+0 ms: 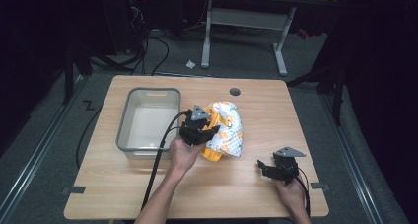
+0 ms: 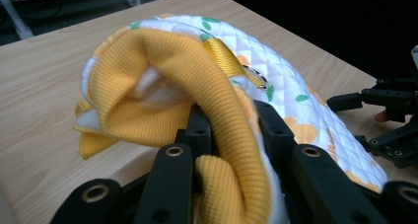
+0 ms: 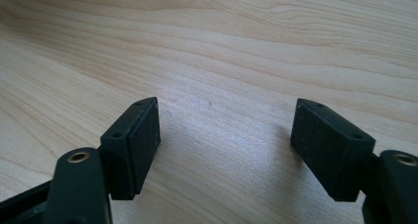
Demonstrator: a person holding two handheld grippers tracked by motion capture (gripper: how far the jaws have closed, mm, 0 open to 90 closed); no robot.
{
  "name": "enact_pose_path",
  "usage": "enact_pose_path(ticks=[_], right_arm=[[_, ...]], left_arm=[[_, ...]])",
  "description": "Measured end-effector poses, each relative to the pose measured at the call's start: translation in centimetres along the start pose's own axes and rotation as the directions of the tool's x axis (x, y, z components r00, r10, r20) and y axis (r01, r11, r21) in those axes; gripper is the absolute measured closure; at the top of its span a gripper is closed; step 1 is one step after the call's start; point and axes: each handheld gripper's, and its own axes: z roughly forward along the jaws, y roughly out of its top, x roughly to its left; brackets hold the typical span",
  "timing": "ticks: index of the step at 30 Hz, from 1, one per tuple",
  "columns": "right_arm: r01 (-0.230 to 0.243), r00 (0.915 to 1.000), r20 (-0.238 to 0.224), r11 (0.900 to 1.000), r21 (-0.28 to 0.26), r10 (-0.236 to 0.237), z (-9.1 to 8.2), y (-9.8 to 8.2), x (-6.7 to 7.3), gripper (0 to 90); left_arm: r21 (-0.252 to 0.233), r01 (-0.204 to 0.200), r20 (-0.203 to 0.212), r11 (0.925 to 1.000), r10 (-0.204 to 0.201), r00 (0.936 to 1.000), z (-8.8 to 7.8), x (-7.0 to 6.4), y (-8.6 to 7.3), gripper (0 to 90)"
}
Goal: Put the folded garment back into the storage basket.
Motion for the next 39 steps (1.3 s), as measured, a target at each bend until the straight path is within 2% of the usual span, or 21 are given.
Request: enact_pose_path(ticks=[9, 18, 33, 39], right_arm=[[-0.003, 1.0, 0.001, 1.0, 0.001, 0.003, 0.0, 0.0, 0.0, 27.2], [-0.004, 1.0, 0.0, 1.0, 0.001, 0.004, 0.0, 0.0, 0.0, 27.2], [-0.004, 1.0, 0.0, 1.0, 0.001, 0.004, 0.0, 0.0, 0.0, 27.2], [-0.004, 1.0, 0.0, 1.0, 0.001, 0.004, 0.0, 0.0, 0.0, 27.2]], left_arm=[[-0.02, -0.001, -0.01, 0.9998, 0.001, 0.9999, -1.9, 0.8, 0.2, 71.8], [-0.054, 0.026, -0.015, 0.9982, -0.027, 0.9995, -4.3, 2.3, 0.3, 71.9], [-0.078, 0.053, -0.034, 0.9955, -0.056, 0.9978, -7.2, 4.3, 0.1, 71.9], [-0.083, 0.064, -0.054, 0.9945, -0.068, 0.9962, -8.7, 5.4, -0.1, 71.9]])
